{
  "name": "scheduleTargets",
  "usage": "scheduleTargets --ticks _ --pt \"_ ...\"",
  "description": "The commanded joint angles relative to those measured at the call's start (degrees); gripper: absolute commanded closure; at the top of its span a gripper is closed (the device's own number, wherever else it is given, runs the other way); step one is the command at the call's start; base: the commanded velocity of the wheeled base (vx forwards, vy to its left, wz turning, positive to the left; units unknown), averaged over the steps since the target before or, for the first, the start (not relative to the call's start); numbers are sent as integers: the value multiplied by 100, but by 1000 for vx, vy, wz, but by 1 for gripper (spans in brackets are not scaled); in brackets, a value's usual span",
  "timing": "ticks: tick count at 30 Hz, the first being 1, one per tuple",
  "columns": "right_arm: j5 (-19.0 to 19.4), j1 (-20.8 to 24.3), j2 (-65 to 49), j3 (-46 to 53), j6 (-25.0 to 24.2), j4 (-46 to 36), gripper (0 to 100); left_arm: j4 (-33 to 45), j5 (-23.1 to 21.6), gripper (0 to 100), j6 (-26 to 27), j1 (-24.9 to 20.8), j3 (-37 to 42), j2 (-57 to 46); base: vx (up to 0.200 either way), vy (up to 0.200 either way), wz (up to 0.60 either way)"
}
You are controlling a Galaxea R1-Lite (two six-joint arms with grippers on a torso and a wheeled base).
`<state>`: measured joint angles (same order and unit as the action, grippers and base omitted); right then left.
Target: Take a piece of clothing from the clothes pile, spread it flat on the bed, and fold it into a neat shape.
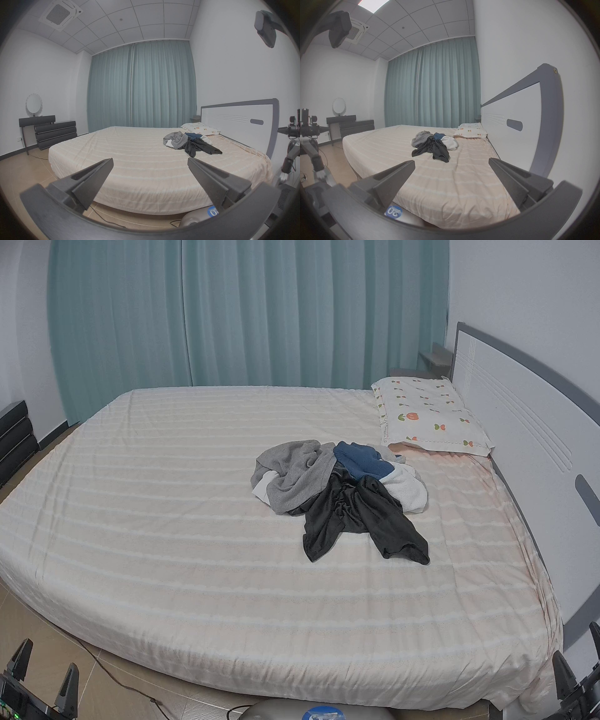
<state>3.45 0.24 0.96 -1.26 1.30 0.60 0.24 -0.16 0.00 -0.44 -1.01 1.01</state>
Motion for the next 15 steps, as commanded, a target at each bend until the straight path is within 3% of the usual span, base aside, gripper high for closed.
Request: scheduleTargets --ticks 1,2,5,8,10,13,15 --pt "279 46 897 -1474 -447 -7 0 2 -2 0 0 0 101 -13 0 0 0" --pt "367 -16 1477 -1773 -631 -25 0 2 -2 0 0 0 101 -13 0 0 0" --pt "543 20 2479 -1667 -324 11 0 2 -2 0 0 0 101 -13 0 0 0" --pt "569 64 3850 -1553 -394 327 0 2 -2 0 -9 0 101 -13 0 0 0" --pt "569 195 4861 -1544 -535 916 0 2 -2 0 -9 0 101 -13 0 0 0" --pt "464 758 6662 -1606 -869 2173 0 2 -2 0 -9 0 101 -13 0 0 0" --pt "384 898 7155 -1641 -948 2498 0 2 -2 0 -9 0 101 -13 0 0 0"
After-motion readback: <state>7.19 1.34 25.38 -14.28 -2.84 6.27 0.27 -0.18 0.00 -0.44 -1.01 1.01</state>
